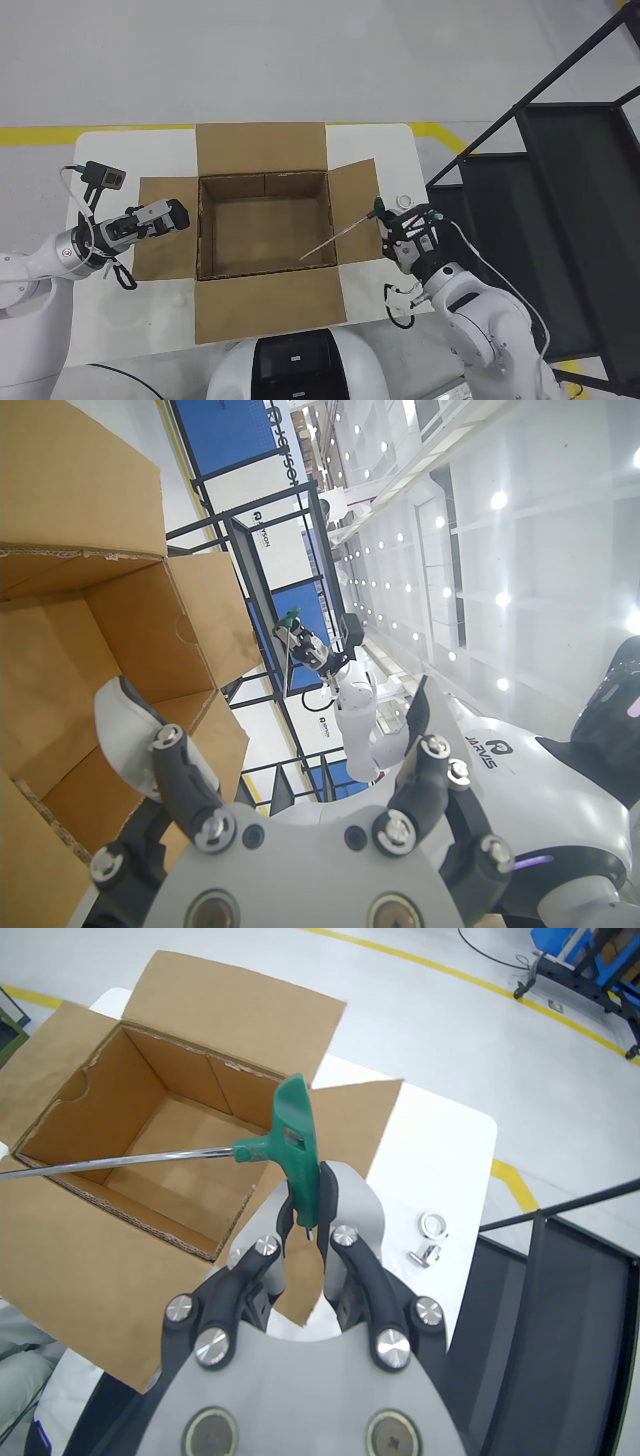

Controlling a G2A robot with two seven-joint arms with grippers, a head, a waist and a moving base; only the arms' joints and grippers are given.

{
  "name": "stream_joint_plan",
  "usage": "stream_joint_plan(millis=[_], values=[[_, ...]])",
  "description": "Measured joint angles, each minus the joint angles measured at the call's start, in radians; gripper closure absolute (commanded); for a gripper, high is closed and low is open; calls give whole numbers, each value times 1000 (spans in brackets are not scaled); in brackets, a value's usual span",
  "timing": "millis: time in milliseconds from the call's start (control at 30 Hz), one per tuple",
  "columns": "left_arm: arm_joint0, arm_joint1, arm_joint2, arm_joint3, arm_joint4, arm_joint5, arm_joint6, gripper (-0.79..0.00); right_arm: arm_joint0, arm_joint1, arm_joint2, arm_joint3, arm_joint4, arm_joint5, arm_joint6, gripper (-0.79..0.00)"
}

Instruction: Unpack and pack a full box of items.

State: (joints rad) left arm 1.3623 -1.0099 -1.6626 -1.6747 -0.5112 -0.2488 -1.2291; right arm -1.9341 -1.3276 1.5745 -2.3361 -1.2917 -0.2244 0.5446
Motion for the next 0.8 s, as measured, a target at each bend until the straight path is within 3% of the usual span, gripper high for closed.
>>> stream_joint_plan(millis=[367, 800], values=[[0, 0, 0, 0, 0, 0, 0, -785, -222, 3, 169, 71, 164, -26, -263, 0], [0, 0, 0, 0, 0, 0, 0, -785, -223, 7, 174, 80, 149, -55, -250, 0]])
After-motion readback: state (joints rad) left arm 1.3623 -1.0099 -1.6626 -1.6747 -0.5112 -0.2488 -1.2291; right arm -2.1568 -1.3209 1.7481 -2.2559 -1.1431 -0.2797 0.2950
